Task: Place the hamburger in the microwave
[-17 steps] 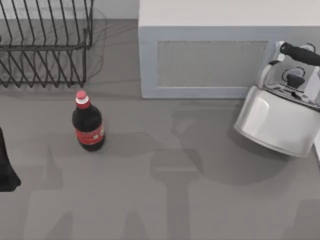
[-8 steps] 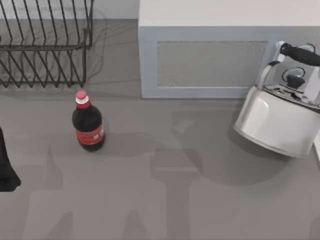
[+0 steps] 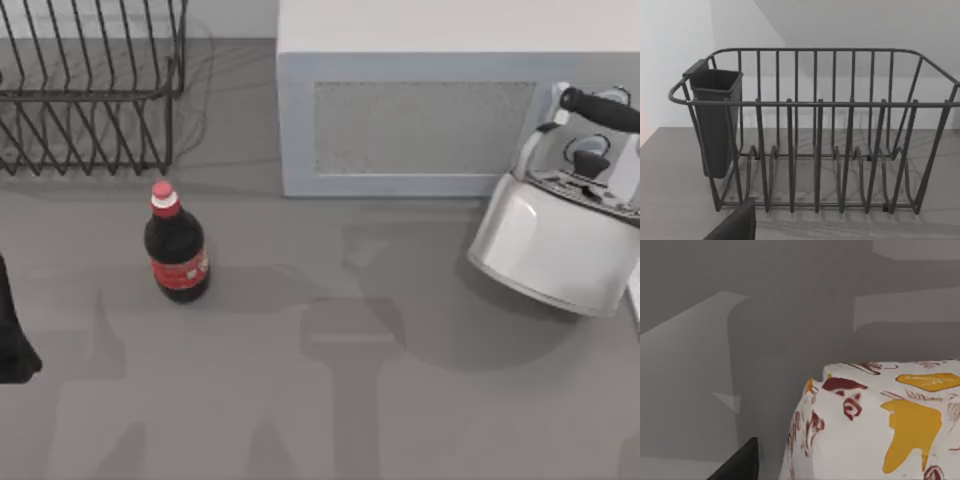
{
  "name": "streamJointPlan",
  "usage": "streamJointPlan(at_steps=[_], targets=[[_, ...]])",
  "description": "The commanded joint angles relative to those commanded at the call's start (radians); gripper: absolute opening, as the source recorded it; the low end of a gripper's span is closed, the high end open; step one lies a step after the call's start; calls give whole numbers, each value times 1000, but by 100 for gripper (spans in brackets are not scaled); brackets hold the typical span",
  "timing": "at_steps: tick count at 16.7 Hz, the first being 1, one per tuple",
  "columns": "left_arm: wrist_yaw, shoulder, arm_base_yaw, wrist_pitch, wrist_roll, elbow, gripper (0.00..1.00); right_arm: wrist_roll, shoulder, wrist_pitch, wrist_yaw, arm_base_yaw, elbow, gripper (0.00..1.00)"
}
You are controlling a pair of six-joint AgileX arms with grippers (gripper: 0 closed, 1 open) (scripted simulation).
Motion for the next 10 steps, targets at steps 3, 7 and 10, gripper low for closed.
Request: streamJointPlan(at_steps=[3, 7, 10], targets=[[0, 0, 0, 0, 0, 0, 100, 0, 0, 0, 0, 0, 0, 55], [0, 0, 0, 0, 0, 0, 100, 0, 0, 0, 0, 0, 0, 25], [0, 0, 0, 0, 0, 0, 100, 0, 0, 0, 0, 0, 0, 2]])
